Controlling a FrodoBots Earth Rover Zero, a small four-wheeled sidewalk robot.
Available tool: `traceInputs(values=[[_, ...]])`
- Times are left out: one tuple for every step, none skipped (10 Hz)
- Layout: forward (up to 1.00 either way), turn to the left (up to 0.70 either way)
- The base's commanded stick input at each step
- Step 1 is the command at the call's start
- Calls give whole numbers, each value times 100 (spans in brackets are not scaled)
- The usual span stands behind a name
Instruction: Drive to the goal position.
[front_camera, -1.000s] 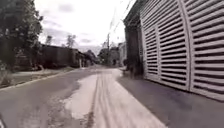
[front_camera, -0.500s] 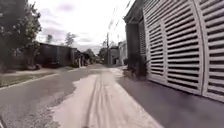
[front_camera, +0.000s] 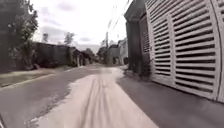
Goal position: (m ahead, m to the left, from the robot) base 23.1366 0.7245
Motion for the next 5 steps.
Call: traceInputs(values=[[70,1],[70,1],[70,1],[70,27],[70,36]])
